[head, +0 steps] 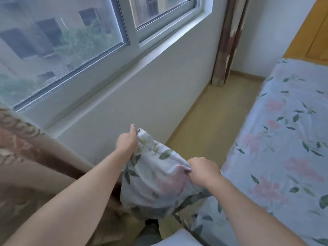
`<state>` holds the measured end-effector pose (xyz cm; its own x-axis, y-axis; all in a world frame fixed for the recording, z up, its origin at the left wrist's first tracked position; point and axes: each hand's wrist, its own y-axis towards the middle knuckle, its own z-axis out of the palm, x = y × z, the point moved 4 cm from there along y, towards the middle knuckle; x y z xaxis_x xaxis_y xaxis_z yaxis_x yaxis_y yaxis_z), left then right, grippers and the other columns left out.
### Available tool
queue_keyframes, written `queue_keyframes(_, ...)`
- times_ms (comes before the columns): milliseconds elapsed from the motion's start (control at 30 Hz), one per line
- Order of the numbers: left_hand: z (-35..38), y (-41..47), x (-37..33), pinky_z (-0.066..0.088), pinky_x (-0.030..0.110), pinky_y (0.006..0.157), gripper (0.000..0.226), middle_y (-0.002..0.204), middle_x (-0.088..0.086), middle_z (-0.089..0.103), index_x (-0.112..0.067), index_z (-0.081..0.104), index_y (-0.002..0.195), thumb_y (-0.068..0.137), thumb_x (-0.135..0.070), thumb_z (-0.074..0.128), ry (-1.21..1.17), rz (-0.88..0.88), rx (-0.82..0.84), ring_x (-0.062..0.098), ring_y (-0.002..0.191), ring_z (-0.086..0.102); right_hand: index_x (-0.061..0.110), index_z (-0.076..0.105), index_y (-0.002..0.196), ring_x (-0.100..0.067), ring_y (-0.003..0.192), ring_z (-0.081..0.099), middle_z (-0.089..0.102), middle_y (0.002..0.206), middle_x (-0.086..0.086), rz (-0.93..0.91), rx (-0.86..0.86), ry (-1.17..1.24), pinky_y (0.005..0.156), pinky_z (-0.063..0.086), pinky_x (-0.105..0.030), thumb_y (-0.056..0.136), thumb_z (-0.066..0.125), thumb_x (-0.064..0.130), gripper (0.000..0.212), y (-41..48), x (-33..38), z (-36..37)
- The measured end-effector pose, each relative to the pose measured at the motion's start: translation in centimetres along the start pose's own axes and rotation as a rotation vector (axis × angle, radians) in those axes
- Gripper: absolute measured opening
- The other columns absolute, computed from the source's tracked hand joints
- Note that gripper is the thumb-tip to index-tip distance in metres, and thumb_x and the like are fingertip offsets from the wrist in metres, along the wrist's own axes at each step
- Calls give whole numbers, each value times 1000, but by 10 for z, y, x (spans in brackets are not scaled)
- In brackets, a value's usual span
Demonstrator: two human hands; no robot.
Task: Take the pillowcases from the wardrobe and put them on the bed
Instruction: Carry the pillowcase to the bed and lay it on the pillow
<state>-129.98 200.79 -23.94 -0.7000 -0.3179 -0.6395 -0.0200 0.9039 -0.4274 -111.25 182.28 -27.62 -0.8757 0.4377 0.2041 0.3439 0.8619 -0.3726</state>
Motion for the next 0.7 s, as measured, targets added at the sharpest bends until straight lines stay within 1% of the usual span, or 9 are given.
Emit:
queue_keyframes(100, 23, 63, -44, 51, 40, 90, 74, 102, 24, 72, 6, 69, 83, 100, -58, 36, 149, 153, 110, 37, 102, 66, 25, 35, 70, -32, 97, 66, 65, 87, -1, 165, -90, 56, 75, 32, -37, 96, 50, 23, 30, 54, -5, -15)
queue_keyframes(167, 29, 94, -78, 46, 39, 72, 71, 73, 17, 65, -2, 57, 58, 100, -56, 37, 170, 267, 126, 37, 84, 65, 23, 33, 70, -34, 85, 57, 55, 77, 1, 293, -133, 151, 72, 32, -36, 96, 48, 17, 30, 86, -13, -28)
queue_keyframes(233, 43, 124, -112, 41, 36, 65, 68, 62, 9, 56, -12, 47, 51, 100, -57, 36, 277, 345, 214, 33, 73, 58, 24, 40, 74, -30, 81, 50, 47, 73, 4, 338, -92, 214, 75, 38, -35, 96, 45, 15, 24, 114, -20, -43)
queue_keyframes(300, 66, 157, -136, 46, 35, 71, 66, 72, 10, 61, -13, 54, 56, 98, -60, 37, 452, 345, 363, 31, 77, 60, 24, 38, 73, -29, 80, 46, 39, 69, 7, 355, -98, 206, 79, 42, -36, 96, 45, 13, 26, 139, -31, -60)
queue_keyframes(433, 112, 220, -173, 46, 31, 71, 53, 87, 11, 70, -14, 65, 67, 87, -60, 48, 746, 320, 474, 28, 81, 64, 24, 40, 75, -29, 73, 48, 41, 66, 6, 444, -180, 309, 52, 25, -29, 92, 48, 13, 22, 182, -60, -79)
queue_keyframes(500, 139, 254, -191, 49, 32, 80, 58, 109, 7, 73, -18, 73, 92, 77, -65, 43, 996, 329, 506, 28, 98, 67, 23, 38, 67, -26, 65, 47, 45, 65, 3, 532, -152, 457, 51, 26, -31, 87, 50, 13, 25, 210, -86, -81)
queue_keyframes(600, 183, 284, -227, 42, 39, 108, 57, 141, 4, 59, -21, 61, 131, 95, -59, 39, 1117, 222, 685, 27, 127, 56, 20, 40, 61, -20, 60, 39, 43, 60, 2, 684, -182, 767, 56, 27, -31, 81, 54, 10, 27, 257, -131, -91)
queue_keyframes(667, 205, 279, -260, 43, 41, 107, 47, 135, 3, 59, -16, 58, 129, 103, -50, 39, 1099, 114, 825, 29, 120, 59, 21, 44, 62, -19, 61, 40, 44, 62, 1, 727, -215, 878, 57, 27, -31, 81, 56, 9, 26, 291, -160, -103)
queue_keyframes(700, 218, 286, -273, 46, 41, 99, 43, 126, 2, 59, -17, 57, 124, 104, -50, 40, 1071, 47, 840, 29, 106, 62, 20, 46, 64, -18, 62, 41, 46, 63, 1, 735, -225, 909, 56, 27, -31, 81, 57, 9, 22, 309, -174, -111)
